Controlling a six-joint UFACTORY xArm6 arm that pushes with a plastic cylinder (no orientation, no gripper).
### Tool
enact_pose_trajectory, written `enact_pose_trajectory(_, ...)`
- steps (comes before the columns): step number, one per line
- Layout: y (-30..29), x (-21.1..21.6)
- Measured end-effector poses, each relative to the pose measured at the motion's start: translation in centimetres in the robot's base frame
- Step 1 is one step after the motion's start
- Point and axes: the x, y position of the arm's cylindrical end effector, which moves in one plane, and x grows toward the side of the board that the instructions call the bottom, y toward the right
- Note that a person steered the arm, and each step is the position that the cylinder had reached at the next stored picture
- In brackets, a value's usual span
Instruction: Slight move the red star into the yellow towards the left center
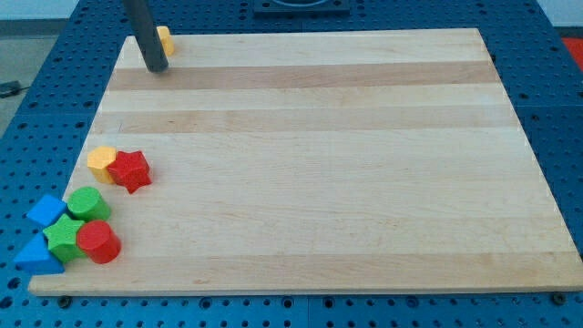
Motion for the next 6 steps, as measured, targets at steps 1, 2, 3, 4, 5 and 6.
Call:
enact_pose_trajectory(1,7.5,9.5)
enact_pose_trajectory(2,8.2,19.3)
enact_pose_trajectory(3,4.2,21.9)
enact_pose_trajectory(4,1.2,21.9)
enact_pose_trajectory(5,0.3,21.8)
enact_pose_trajectory(6,-0.8,19.8)
